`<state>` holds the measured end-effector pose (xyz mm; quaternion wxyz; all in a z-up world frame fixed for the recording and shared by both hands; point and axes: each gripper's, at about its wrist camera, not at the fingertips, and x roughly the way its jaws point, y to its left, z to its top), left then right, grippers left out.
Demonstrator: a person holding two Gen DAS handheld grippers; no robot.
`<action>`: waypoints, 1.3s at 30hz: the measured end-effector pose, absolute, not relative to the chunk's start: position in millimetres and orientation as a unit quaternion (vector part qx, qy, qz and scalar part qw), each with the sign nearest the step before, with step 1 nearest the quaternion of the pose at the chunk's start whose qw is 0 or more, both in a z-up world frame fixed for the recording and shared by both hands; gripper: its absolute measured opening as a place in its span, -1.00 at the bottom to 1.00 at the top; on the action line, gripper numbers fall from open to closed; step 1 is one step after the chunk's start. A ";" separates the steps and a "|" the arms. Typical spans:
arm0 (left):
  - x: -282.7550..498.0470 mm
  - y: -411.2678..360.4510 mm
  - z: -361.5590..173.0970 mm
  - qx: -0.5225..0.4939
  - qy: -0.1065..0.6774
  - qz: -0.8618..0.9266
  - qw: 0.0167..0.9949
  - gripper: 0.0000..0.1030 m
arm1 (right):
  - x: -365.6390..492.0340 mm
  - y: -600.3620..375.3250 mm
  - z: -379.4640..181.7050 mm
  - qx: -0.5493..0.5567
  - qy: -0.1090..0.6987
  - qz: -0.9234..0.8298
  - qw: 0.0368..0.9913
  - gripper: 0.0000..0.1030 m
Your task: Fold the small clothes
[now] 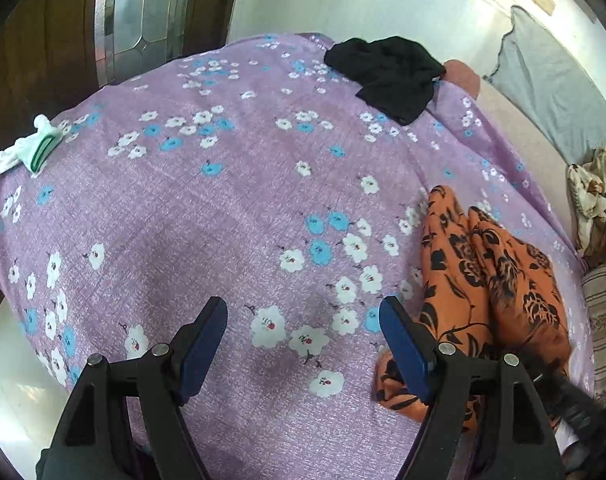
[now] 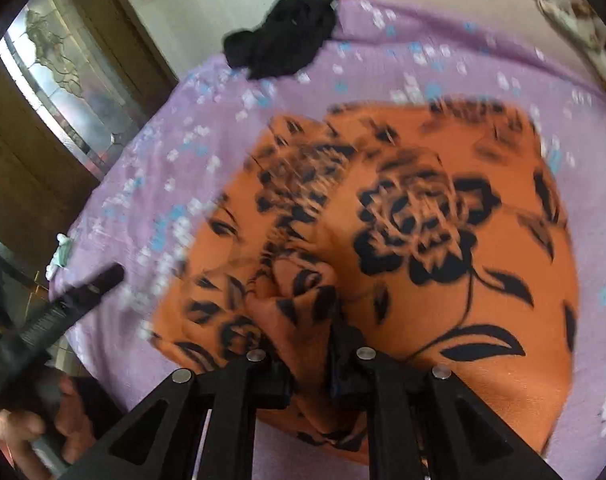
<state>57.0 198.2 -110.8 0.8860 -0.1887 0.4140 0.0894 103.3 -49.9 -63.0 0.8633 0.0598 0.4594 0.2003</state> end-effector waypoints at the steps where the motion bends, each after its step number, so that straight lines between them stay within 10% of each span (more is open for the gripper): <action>1: 57.0 197.6 -109.7 -0.188 0.413 0.086 0.887 0.52 | 101.0 -49.4 -49.4 0.056 0.444 0.203 0.871 -0.74; 11: 57.2 187.6 -99.7 -0.261 0.407 -0.047 0.874 0.54 | 103.6 -38.5 -93.6 0.077 0.471 0.253 0.841 -0.50; 17: 69.9 162.7 -97.5 -0.277 0.436 -0.126 0.847 0.54 | 102.8 -49.4 -87.8 0.132 0.461 0.294 0.827 0.23; 31: 92.8 107.1 -119.6 -0.277 0.532 -0.188 0.778 0.52 | 64.8 -131.3 -71.2 0.216 0.407 0.269 0.846 0.35; 32: 94.5 106.0 -124.1 -0.283 0.534 -0.186 0.775 0.43 | 64.8 -137.5 -69.6 0.224 0.403 0.264 0.847 0.35; 33: 95.9 104.4 -128.6 -0.288 0.538 -0.187 0.770 -0.45 | 64.1 -143.7 -67.2 0.231 0.402 0.260 0.847 0.35; 34: 98.5 101.4 -133.3 -0.285 0.554 -0.188 0.760 -0.72 | 64.6 -149.2 -65.5 0.236 0.401 0.255 0.848 0.35; 39: 73.5 89.2 -91.9 -0.207 0.465 -0.164 0.845 -0.75 | 80.3 -167.2 -49.5 0.233 0.401 0.226 0.857 0.35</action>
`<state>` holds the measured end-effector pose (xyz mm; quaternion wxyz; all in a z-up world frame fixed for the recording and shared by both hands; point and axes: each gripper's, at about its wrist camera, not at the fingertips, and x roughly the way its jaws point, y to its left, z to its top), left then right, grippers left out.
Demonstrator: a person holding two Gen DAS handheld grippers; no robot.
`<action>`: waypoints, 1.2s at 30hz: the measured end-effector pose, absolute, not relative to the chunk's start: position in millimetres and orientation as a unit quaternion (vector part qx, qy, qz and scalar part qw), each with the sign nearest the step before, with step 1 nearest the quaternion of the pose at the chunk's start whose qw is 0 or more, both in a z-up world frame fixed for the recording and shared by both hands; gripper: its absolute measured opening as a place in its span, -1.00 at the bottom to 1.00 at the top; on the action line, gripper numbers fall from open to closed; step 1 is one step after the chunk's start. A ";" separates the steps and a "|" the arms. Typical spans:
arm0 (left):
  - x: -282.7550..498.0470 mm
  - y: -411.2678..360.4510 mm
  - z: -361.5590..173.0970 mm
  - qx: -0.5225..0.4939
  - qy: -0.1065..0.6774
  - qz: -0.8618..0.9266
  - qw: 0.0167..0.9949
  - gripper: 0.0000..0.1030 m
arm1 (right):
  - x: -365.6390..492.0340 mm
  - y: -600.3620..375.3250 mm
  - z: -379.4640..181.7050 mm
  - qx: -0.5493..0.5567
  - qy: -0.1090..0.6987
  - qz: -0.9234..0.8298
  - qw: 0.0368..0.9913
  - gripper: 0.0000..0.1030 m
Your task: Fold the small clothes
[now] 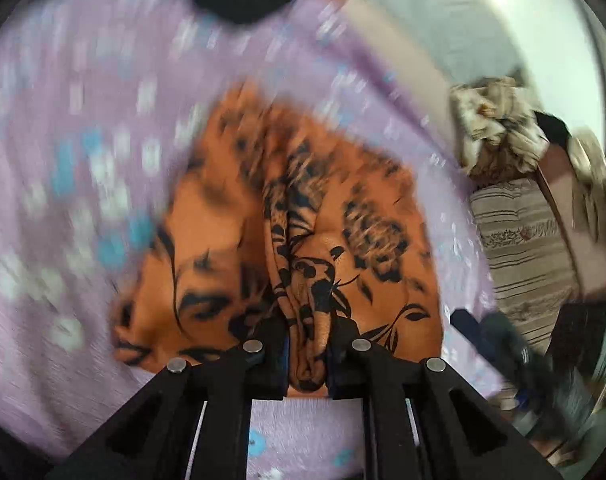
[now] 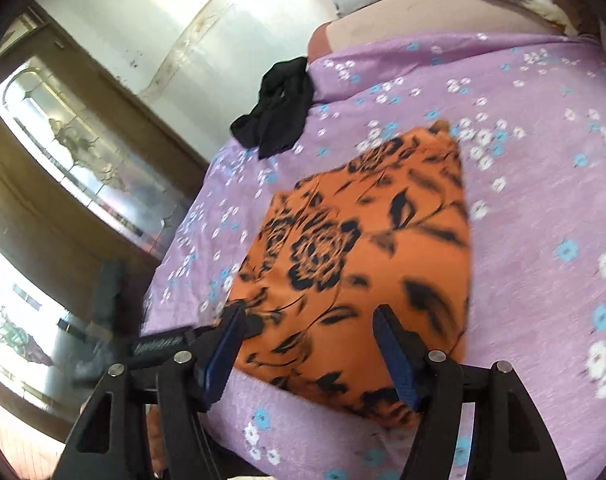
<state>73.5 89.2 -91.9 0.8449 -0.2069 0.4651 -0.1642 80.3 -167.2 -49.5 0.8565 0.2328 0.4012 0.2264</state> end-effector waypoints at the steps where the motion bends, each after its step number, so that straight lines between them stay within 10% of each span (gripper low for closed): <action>1: 63.8 83.2 -77.4 -0.175 0.434 -0.156 0.870 -0.75 | 83.9 -169.2 -46.2 0.232 0.400 0.222 0.859 0.35; 11: 82.0 104.4 -114.9 -0.187 0.498 -0.119 0.838 -0.75 | 104.5 -153.9 -50.4 0.207 0.430 0.209 0.854 0.35; 19: 41.7 79.3 -23.9 -0.031 0.343 -0.077 0.936 -0.75 | 100.1 -151.1 -59.1 0.206 0.436 0.197 0.854 0.35; 23: 71.5 111.8 -109.9 -0.103 0.490 -0.066 0.863 -0.74 | 100.1 -150.2 -66.1 0.204 0.449 0.194 0.848 0.35; 36: 75.1 136.3 -122.5 -0.170 0.508 -0.080 0.841 -0.68 | 97.8 -141.3 -62.2 0.179 0.459 0.205 0.846 0.38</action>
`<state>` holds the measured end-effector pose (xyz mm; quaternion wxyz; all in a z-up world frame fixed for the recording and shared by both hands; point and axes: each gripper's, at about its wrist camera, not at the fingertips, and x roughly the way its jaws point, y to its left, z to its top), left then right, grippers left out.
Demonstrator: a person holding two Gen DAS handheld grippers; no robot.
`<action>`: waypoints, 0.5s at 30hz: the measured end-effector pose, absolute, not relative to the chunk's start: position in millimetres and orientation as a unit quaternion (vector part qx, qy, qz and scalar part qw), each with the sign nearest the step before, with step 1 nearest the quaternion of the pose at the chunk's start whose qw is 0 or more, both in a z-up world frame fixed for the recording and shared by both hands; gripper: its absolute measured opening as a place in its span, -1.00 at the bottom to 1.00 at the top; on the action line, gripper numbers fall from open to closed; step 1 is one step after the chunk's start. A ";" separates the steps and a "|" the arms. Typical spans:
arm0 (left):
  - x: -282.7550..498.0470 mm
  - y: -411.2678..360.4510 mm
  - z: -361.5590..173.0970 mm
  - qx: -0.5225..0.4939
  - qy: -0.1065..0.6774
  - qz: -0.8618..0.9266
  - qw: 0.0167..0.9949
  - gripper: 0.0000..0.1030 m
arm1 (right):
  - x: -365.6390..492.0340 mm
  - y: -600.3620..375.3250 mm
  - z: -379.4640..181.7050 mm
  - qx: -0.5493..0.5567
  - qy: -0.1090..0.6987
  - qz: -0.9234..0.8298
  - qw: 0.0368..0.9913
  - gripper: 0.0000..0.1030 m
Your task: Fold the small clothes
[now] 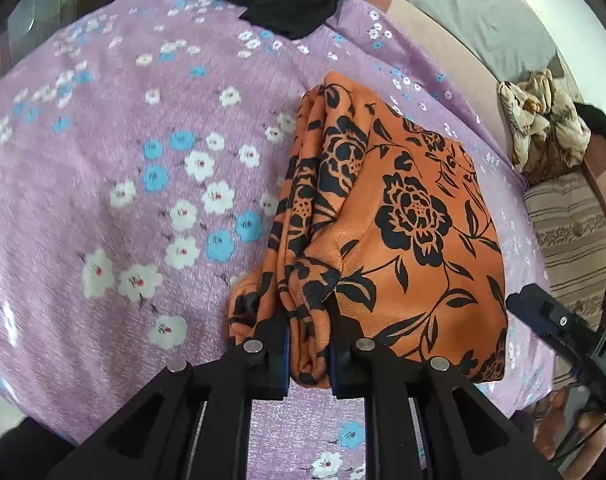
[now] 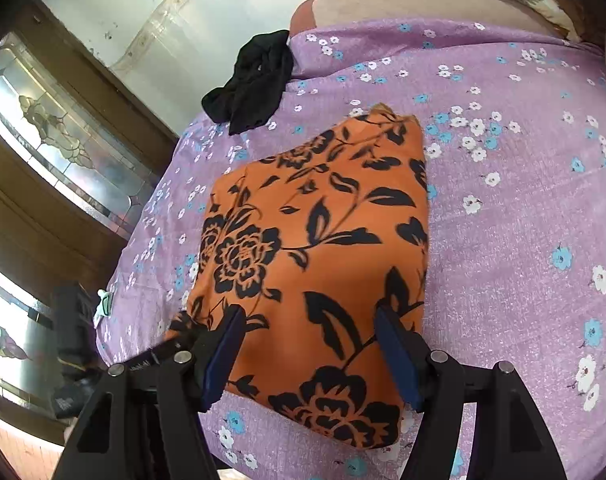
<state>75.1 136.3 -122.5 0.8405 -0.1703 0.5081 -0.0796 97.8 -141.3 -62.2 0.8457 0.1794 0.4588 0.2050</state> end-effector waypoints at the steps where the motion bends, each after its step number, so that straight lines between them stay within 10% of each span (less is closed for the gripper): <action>1: 75.7 136.4 -125.1 -0.168 0.510 -0.079 0.840 -0.67 | 100.8 -137.2 -58.9 0.173 0.459 0.209 0.846 0.38; 15: 73.7 126.2 -127.1 -0.167 0.494 -0.093 0.848 -0.66 | 263.7 26.5 -55.5 0.133 0.584 0.324 0.732 0.49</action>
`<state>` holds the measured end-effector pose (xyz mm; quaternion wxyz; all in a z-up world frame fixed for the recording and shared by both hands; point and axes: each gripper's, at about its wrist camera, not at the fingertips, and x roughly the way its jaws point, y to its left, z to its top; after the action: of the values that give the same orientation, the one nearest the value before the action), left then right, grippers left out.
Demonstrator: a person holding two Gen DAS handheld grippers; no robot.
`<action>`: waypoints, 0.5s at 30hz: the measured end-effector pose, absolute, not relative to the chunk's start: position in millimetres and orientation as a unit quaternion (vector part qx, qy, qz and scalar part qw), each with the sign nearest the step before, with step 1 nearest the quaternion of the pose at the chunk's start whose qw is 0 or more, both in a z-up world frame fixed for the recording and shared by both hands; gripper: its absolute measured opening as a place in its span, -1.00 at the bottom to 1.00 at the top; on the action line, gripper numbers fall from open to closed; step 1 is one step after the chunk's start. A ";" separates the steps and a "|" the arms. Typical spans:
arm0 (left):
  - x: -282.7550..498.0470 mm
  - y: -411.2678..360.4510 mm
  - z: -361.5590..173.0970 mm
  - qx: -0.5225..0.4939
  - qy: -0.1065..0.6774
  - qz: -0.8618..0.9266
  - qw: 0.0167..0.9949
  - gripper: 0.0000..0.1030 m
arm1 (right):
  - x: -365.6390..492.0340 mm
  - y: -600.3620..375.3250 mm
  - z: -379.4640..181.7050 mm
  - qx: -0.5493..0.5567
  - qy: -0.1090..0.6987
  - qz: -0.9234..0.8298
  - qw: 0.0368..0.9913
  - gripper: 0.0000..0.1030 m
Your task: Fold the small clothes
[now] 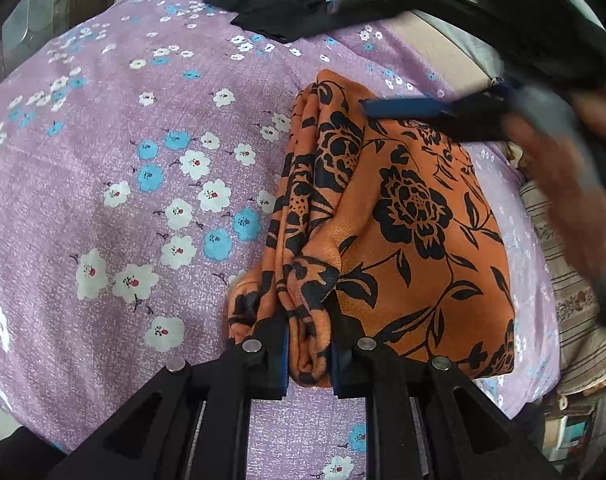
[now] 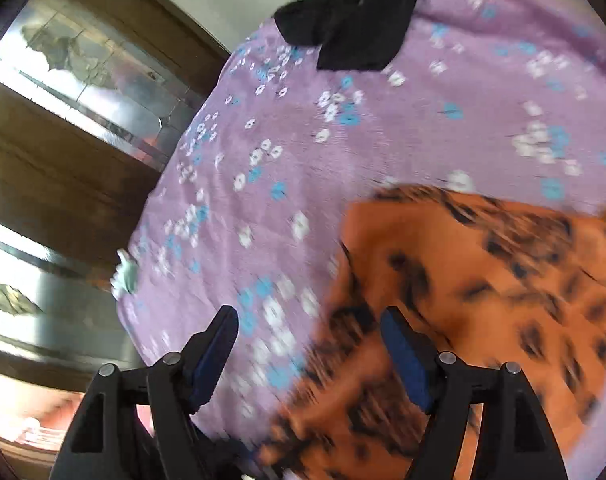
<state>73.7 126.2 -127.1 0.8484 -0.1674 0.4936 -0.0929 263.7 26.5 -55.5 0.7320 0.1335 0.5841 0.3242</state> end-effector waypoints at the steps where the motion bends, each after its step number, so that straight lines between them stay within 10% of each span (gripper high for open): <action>1: 74.1 126.5 -127.9 -0.169 0.494 -0.094 0.847 -0.66 | 275.6 31.0 -63.7 0.146 0.591 0.316 0.728 0.49; 15: 78.5 138.0 -135.4 -0.229 0.496 -0.110 0.830 -0.66 | 295.7 -22.0 -70.4 0.267 0.530 0.267 0.759 0.49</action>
<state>78.5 138.0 -135.4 0.8302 -0.2289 0.4963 -0.1098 295.7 -22.0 -70.4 0.7593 0.2671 0.5302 0.2666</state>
